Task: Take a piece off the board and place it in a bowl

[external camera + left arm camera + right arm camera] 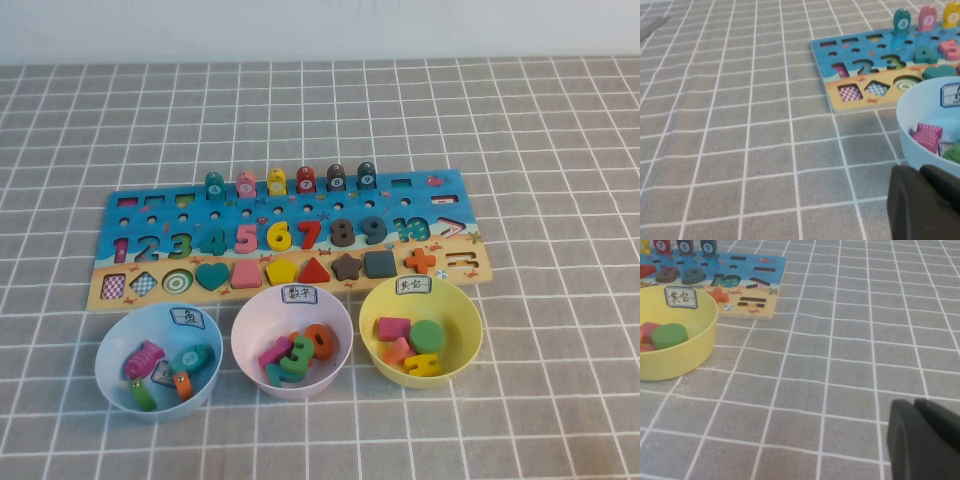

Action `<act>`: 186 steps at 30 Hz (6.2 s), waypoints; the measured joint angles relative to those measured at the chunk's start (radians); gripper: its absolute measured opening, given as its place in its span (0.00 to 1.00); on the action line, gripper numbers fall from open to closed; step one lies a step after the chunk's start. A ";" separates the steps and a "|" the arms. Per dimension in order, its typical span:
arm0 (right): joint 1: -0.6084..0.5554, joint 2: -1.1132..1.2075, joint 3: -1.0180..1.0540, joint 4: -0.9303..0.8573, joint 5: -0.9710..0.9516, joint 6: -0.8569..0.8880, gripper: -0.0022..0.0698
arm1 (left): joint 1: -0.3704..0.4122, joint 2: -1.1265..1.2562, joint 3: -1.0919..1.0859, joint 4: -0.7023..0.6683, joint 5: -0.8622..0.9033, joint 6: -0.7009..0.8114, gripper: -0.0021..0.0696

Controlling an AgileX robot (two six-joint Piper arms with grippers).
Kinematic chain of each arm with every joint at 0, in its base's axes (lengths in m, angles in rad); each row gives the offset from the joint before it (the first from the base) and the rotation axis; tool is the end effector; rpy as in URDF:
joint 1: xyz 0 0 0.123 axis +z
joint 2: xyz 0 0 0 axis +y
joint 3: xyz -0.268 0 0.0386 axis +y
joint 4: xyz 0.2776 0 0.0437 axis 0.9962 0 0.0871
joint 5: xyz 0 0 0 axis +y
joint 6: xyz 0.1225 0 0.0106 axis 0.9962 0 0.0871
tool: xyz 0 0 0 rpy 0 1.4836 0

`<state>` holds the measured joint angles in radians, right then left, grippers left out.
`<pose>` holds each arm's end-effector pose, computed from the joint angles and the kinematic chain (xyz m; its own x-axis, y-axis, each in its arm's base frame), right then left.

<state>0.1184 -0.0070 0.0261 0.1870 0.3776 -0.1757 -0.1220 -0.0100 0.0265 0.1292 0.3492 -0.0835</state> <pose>0.1253 0.0234 0.1613 -0.2965 -0.0369 -0.9543 -0.1833 0.9829 0.0190 0.1278 -0.0102 0.1645 -0.2671 0.0710 -0.9611 0.0897 0.9948 0.0485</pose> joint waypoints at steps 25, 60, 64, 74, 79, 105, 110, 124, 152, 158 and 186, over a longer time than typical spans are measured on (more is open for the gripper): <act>0.000 0.000 0.000 0.000 0.000 0.000 0.01 | 0.000 0.000 -0.022 -0.146 -0.242 -0.369 0.03; 0.000 0.000 0.000 0.000 0.000 0.000 0.01 | 0.000 1.479 -1.222 -0.313 0.614 0.273 0.03; 0.000 0.000 0.000 0.000 0.000 0.000 0.01 | 0.000 1.574 -1.306 -0.419 0.658 0.553 0.03; 0.000 0.000 0.000 0.000 0.000 0.000 0.01 | -0.050 1.756 -1.520 -0.452 0.854 1.323 0.03; 0.000 0.000 0.000 0.000 0.000 0.000 0.01 | -0.154 1.813 -1.570 -0.287 0.848 1.376 0.03; 0.000 0.000 0.000 0.001 0.000 0.000 0.01 | -0.231 1.934 -1.578 -0.237 0.734 1.381 0.56; 0.000 0.000 0.000 0.001 0.000 0.000 0.01 | -0.231 1.962 -1.578 -0.235 0.721 1.412 0.56; 0.000 0.000 0.000 0.001 0.000 0.000 0.01 | -0.231 2.025 -1.578 -0.181 0.661 1.421 0.56; 0.000 0.000 0.000 0.001 0.000 0.000 0.01 | -0.202 2.025 -1.578 -0.227 0.606 1.442 0.57; 0.000 0.000 0.000 0.001 0.000 0.000 0.01 | -0.202 2.027 -1.578 -0.237 0.602 1.455 0.57; 0.000 0.000 0.000 0.001 0.000 0.000 0.01 | -0.202 2.064 -1.578 -0.243 0.619 1.457 0.57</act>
<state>0.1184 -0.0070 0.0261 0.1880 0.3776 -0.1757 -0.3238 2.0543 -1.5519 -0.1135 0.9686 1.3740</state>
